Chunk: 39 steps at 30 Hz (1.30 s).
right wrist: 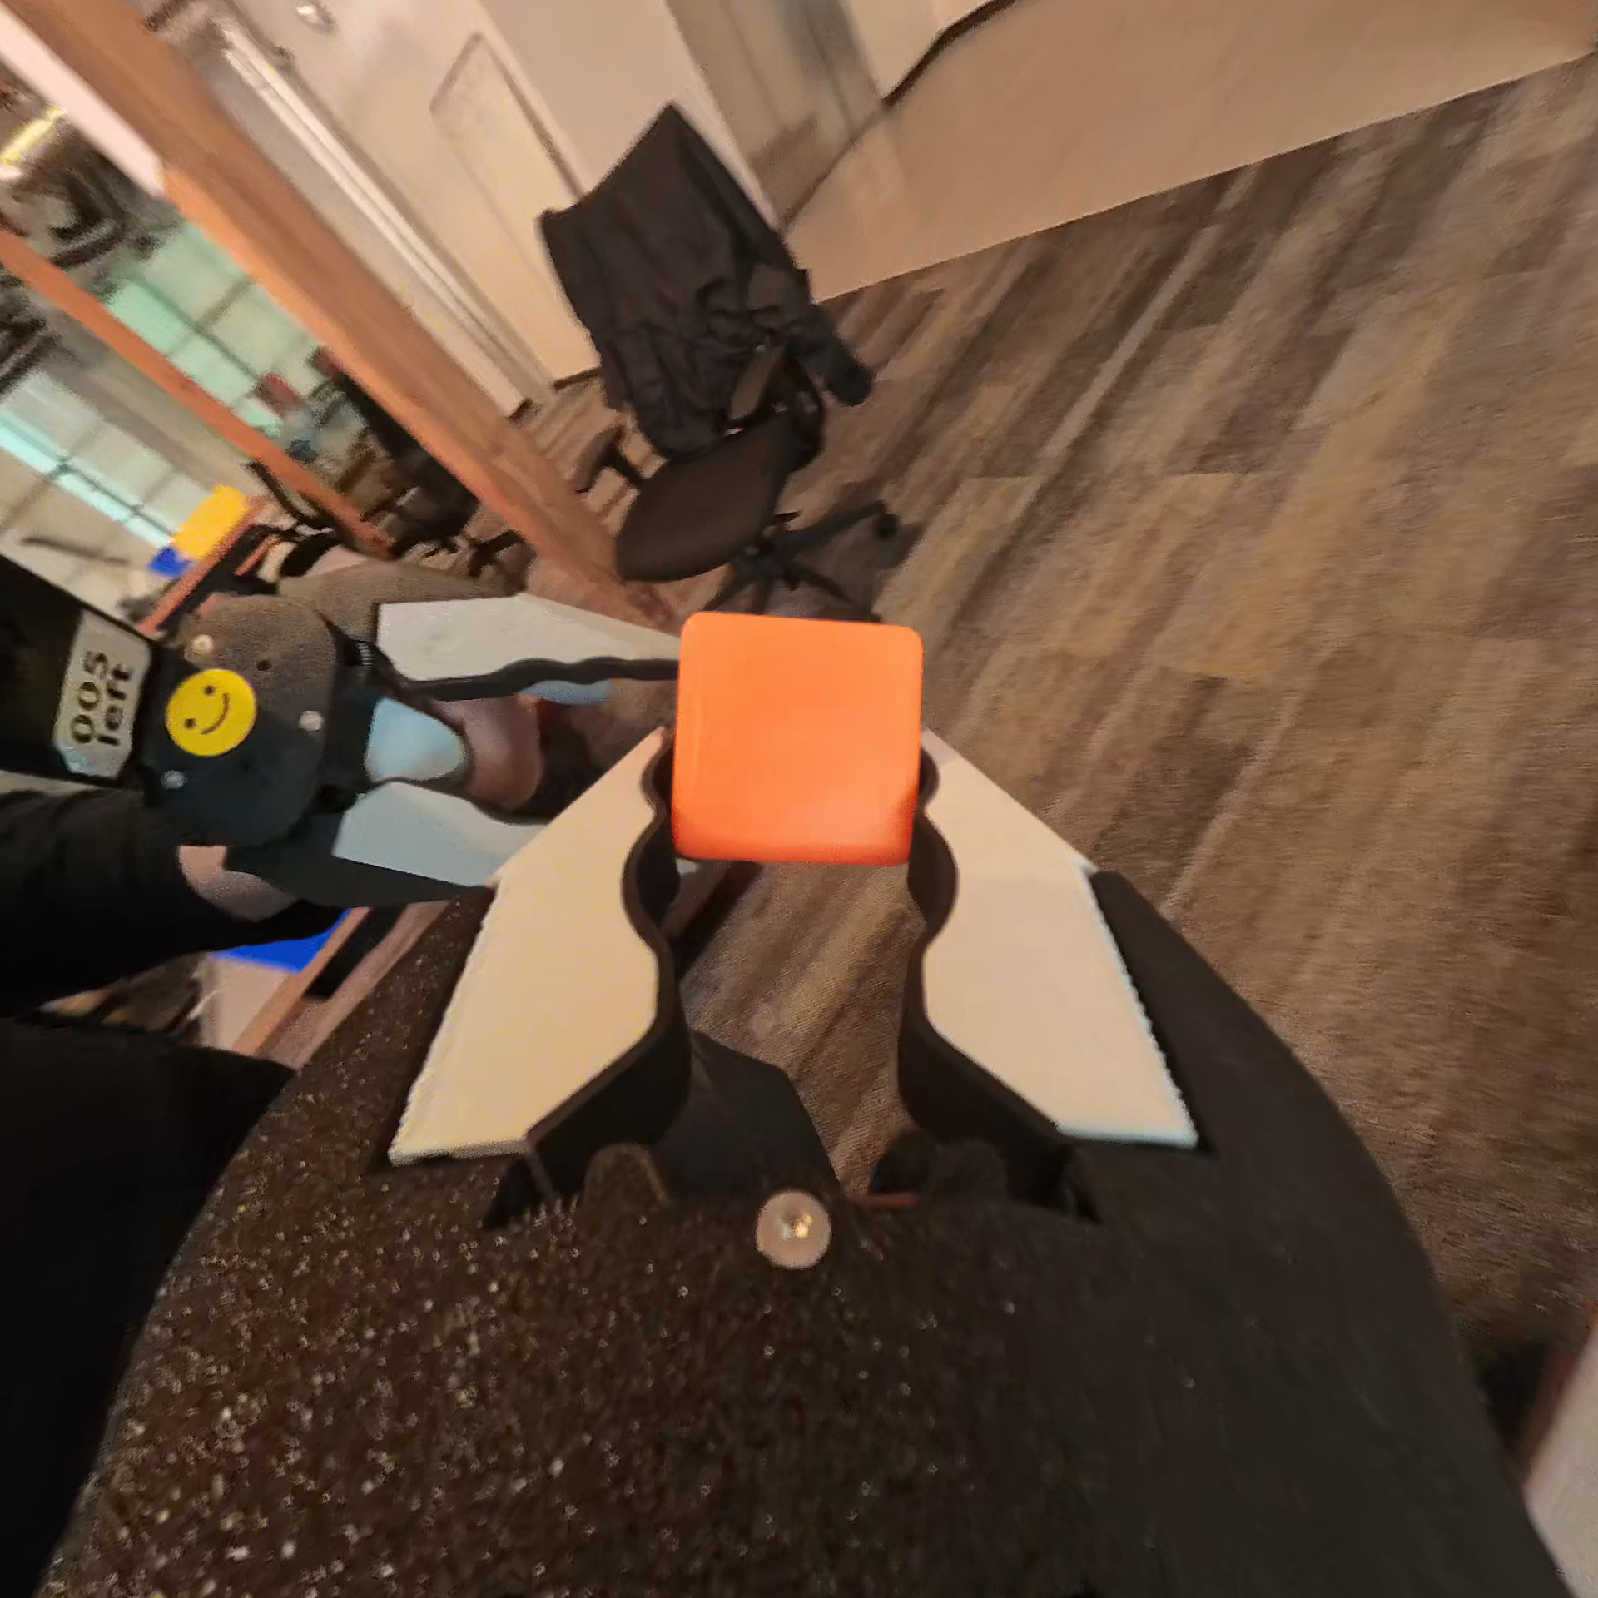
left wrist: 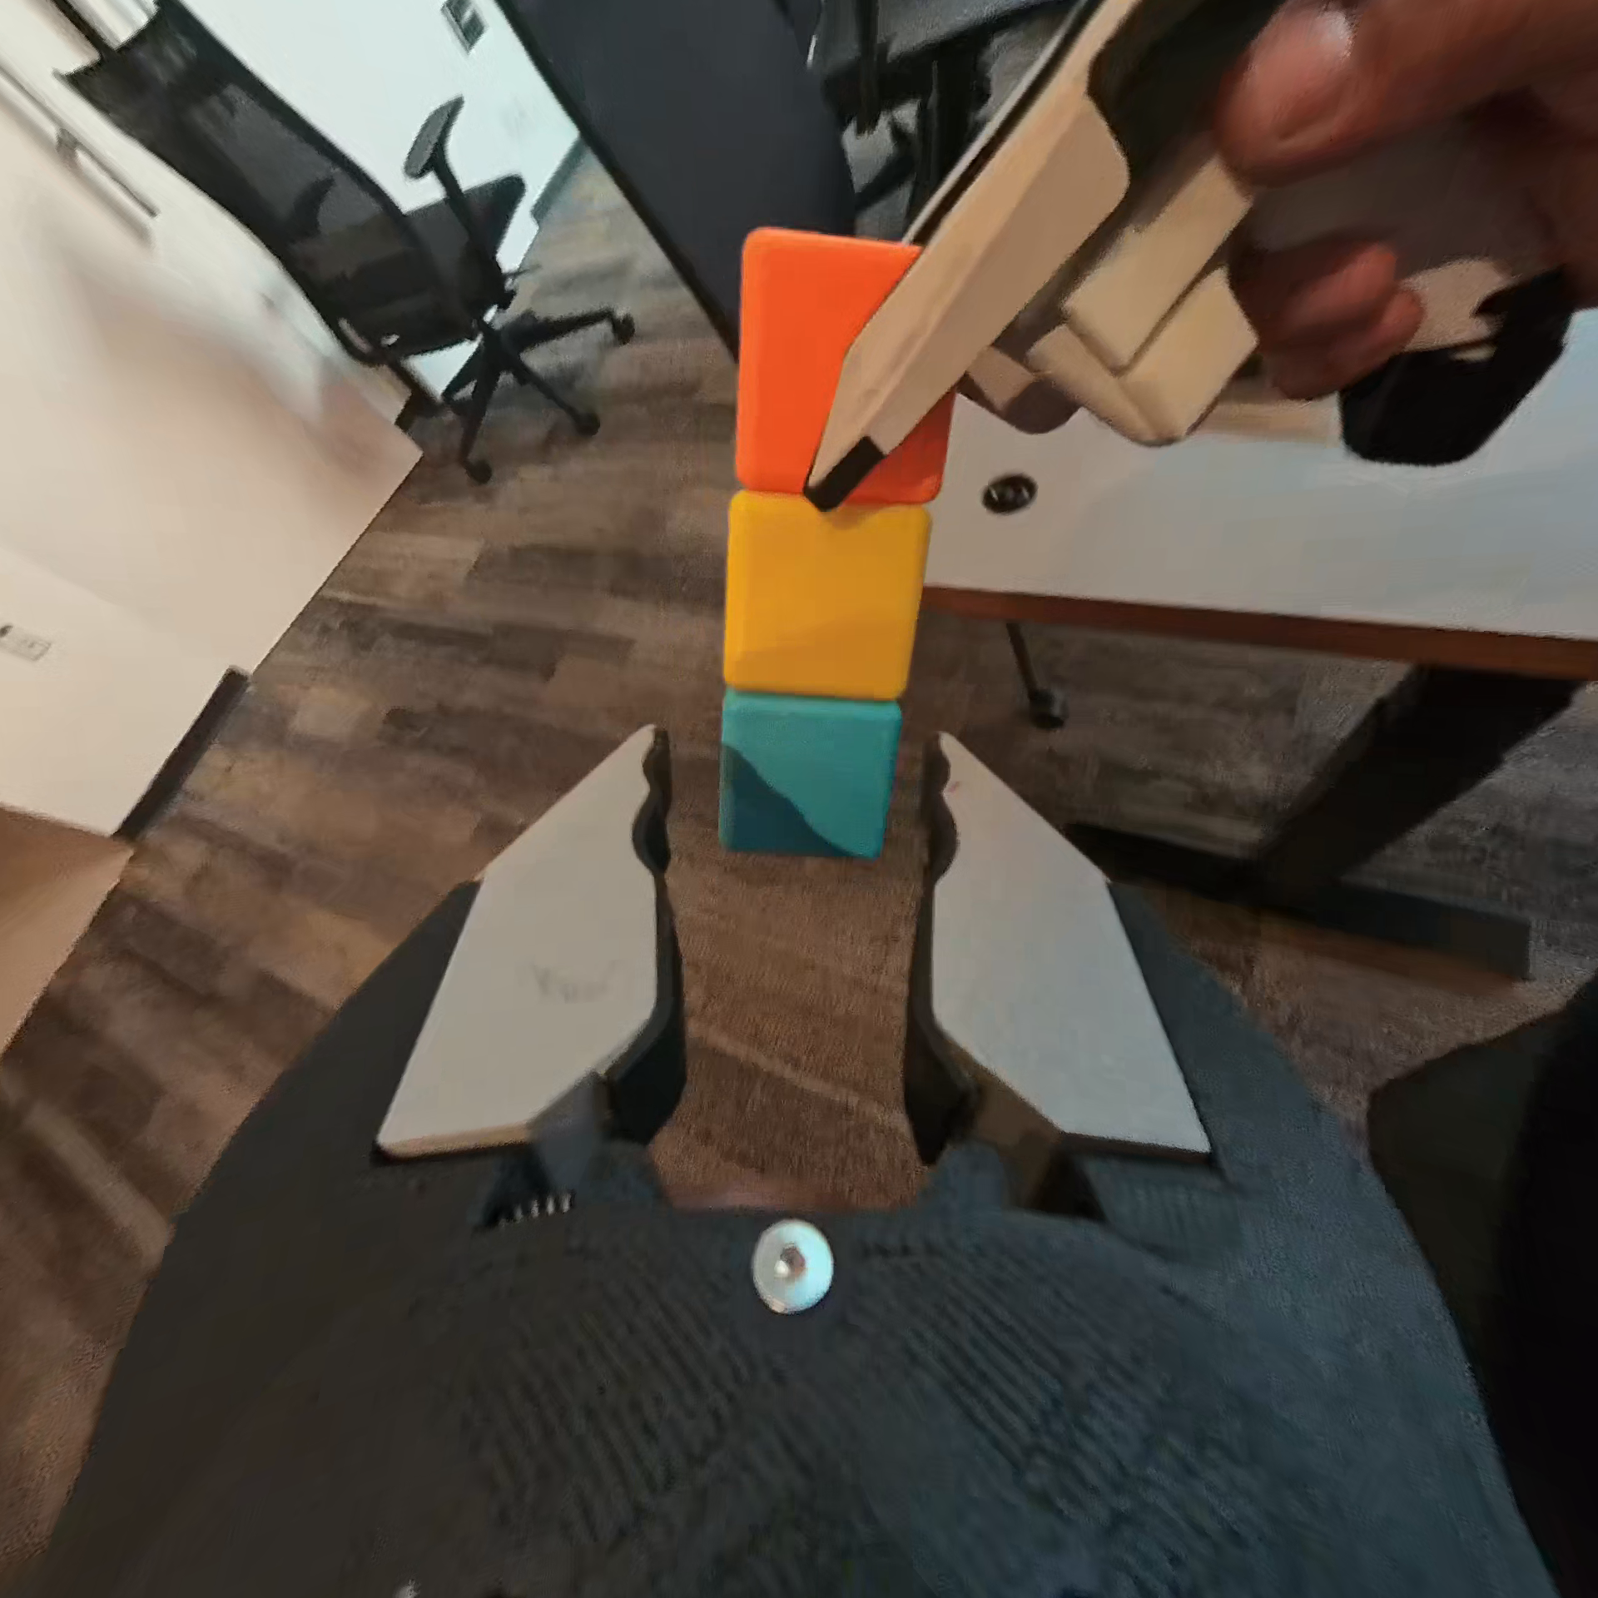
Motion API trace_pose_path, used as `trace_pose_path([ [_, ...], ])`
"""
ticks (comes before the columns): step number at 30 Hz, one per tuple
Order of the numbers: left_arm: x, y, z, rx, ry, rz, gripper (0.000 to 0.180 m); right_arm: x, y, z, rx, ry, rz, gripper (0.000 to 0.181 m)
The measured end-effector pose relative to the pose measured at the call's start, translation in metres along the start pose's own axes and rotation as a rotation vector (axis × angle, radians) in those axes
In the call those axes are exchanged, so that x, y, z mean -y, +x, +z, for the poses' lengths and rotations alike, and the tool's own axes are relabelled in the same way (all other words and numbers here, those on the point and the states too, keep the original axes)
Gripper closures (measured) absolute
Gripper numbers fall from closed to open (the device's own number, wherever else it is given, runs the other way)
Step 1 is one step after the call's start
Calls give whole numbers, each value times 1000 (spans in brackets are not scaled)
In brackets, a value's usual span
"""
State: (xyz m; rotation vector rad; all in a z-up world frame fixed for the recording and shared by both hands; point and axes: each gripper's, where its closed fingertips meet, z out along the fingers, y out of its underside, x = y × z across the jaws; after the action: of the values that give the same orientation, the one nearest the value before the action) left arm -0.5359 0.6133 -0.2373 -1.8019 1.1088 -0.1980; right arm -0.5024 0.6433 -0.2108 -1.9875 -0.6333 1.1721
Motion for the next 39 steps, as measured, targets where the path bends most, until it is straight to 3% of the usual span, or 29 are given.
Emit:
trace_pose_path([
  [7,-49,-99,123,-303,19,59,124,63,196,-14,-463,85,82,131],
  [11,-114,-157,191,-523,-168,88,125,84,306,-93,-861,126,188,131],
  [15,-153,-215,247,-712,-420,-5,113,90,380,-210,-1210,158,328,131],
  [22,-114,-307,397,-721,-477,-54,116,75,481,-424,-1681,191,460,131],
  [29,-63,-373,535,-738,-684,-74,126,26,581,-573,-1902,225,693,131],
  [31,-32,-394,578,-707,-675,-13,127,5,602,-595,-1921,173,768,131],
  [33,1,-422,629,-604,-630,65,113,-19,617,-609,-1945,124,851,131],
  [37,64,-440,716,-572,-572,59,108,-36,629,-624,-1995,261,976,127],
  [39,89,-437,755,-610,-556,87,109,-32,626,-629,-2022,223,983,128],
])
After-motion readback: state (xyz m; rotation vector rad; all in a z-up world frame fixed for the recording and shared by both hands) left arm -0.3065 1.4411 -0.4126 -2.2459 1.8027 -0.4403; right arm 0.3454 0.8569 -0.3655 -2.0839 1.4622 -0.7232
